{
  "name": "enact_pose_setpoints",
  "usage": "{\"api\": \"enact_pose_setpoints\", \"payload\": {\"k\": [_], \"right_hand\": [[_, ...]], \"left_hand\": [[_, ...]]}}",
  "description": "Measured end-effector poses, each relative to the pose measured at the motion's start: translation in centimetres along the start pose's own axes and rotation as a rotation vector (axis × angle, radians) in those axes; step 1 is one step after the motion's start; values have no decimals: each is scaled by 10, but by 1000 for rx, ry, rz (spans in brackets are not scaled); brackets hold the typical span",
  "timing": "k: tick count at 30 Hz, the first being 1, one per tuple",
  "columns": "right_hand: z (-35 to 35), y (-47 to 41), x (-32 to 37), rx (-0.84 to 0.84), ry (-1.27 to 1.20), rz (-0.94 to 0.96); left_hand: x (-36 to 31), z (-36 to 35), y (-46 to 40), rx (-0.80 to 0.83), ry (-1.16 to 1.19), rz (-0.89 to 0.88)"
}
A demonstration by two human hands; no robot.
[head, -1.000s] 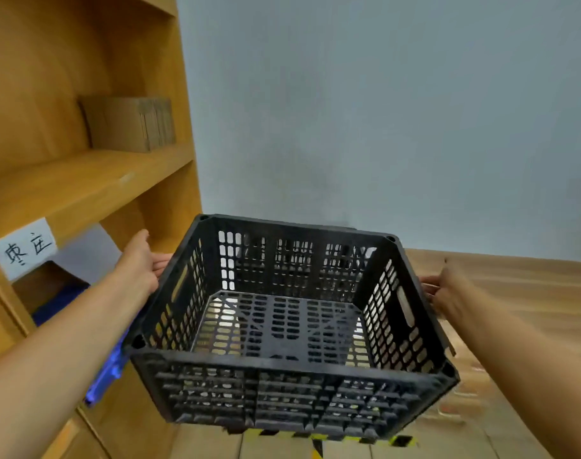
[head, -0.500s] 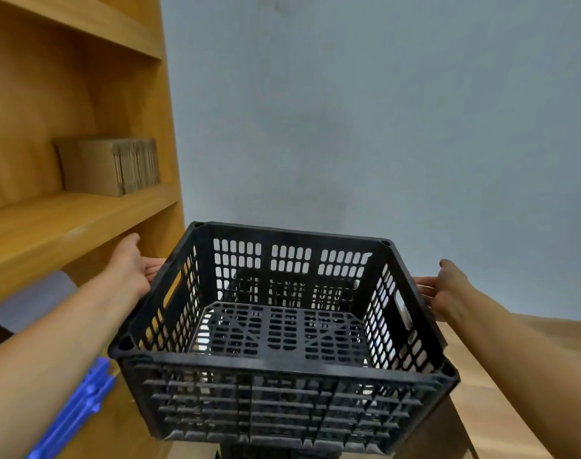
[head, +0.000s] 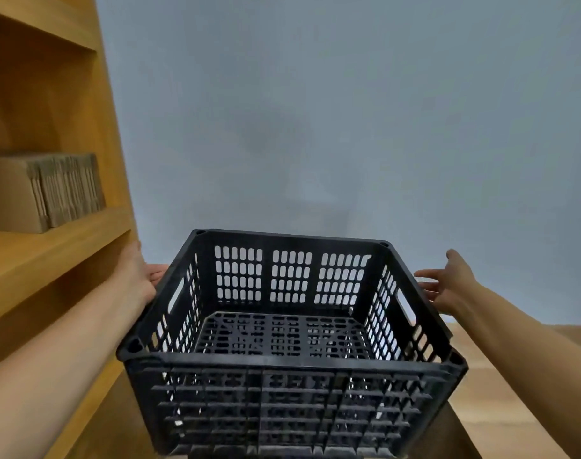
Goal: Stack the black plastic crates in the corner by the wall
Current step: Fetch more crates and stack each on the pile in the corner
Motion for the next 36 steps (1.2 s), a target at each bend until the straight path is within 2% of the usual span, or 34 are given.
{"api": "enact_pose_setpoints", "payload": {"k": [8,14,21,26,30,33,36], "right_hand": [[-42,-47,9,-60,-13,70],[-63,-76,7,-91,46,95],[-71,-95,1,-121,85,95],[-64,-100,-6,-134,119,123],[-66,-96,-9,-63,156,152],[-67,-89,-9,13,216,194],[-68,-75,-5,84,415,284]], "left_hand": [[-45,-31,-77,79,13,66],[-61,-35,-108,42,31,53],[-59,-48,-112,62,18,-3],[-54,-49,-109,10,-45,-16],[-52,-45,-108,-26,-81,-34],[-51,-46,-97,-59,-191,-73],[-46,-54,-75,-97,-465,-187]]}}
Point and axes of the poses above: each hand's wrist, its own y-axis away from the middle knuckle, its own z-axis out of the back of the hand, x = y × z, the point moved 9 cm from there along -y, towards the middle knuckle, and after that the axes turned 13 degrees about z, right-handed, at the moved point
